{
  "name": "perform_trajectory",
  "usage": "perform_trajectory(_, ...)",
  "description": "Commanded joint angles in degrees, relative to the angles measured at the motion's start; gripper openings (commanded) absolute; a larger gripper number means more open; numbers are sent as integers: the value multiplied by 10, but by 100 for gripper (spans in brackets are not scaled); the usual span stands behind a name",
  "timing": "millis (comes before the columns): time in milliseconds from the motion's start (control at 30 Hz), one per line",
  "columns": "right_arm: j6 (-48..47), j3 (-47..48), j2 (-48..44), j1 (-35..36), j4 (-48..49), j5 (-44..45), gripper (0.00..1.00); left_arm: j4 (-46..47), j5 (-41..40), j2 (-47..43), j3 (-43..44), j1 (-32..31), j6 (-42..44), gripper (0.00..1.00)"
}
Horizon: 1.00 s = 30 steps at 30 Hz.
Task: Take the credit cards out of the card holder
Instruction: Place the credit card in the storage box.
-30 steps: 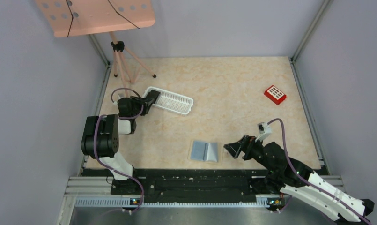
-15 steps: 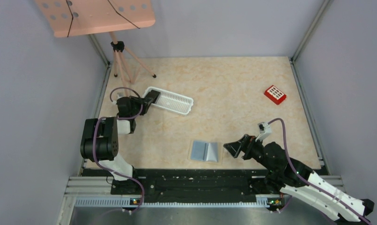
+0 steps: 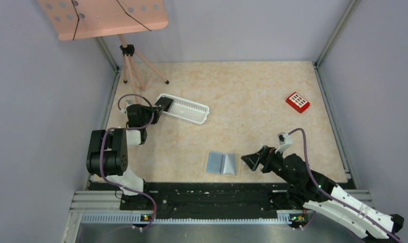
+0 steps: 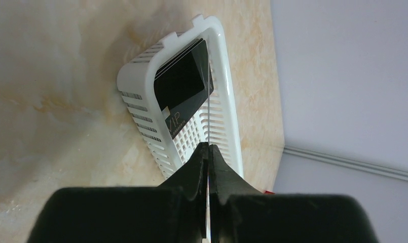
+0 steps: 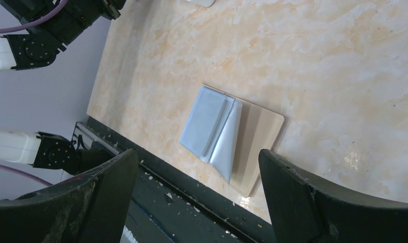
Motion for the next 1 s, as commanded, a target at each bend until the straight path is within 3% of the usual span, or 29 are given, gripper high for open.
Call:
perform_trajectory(0,4,1,2,-3,21,3,88,19,-18,1,16,-1,3,0)
perform_trajectory(467,2,0,2,-4,21,8,88,12,-21,31,36,-8,-3,4)
perform_trajectory(733,3,0,2,-4,21,6,88,-80,-39,-10,54,-12,23,27)
perform_trajectory(967,5,-4,2,-4,22,7,88,-121,-46,-31,74,-12,40,34)
